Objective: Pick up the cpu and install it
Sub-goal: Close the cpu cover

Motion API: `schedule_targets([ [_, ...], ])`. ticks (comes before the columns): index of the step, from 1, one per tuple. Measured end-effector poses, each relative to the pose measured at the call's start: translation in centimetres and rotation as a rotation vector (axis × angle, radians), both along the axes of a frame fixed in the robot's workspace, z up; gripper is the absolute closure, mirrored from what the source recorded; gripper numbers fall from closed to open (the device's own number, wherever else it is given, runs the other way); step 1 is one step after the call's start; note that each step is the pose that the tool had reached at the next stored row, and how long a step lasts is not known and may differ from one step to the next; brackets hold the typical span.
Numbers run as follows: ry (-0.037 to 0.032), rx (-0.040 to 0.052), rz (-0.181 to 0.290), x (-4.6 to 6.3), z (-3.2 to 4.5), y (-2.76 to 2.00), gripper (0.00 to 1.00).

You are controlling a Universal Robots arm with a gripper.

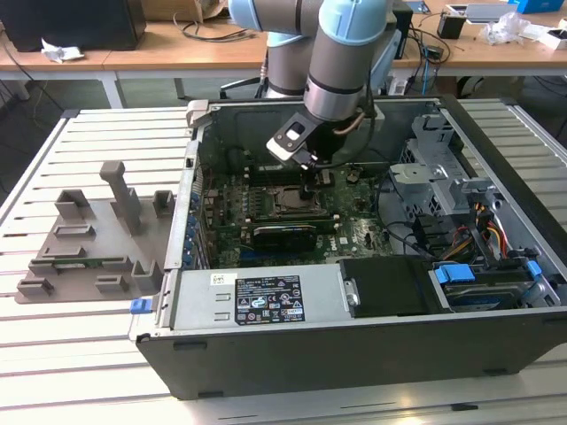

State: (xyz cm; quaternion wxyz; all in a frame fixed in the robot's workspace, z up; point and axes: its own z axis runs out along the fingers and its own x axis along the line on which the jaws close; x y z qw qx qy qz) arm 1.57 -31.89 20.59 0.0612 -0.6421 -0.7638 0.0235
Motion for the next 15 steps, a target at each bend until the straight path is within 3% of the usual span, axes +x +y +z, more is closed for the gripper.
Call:
schedule_targets([
  [4, -0.0003, 0.0001, 0.0, 0.0, 0.76, 0.0, 0.89],
  [7, -0.001, 0.0038, 0.0, -0.9, 0.75, 0.0, 0.89],
  [10, -0.002, 0.0051, 0.0, -2.2, 0.75, 0.0, 0.89],
  [12, -0.0036, 0.0056, 0.0, -3.8, 0.72, 0.0, 0.89],
  [15, -0.0048, 0.0057, 0.0, -4.8, 0.6, 0.0, 0.89],
])
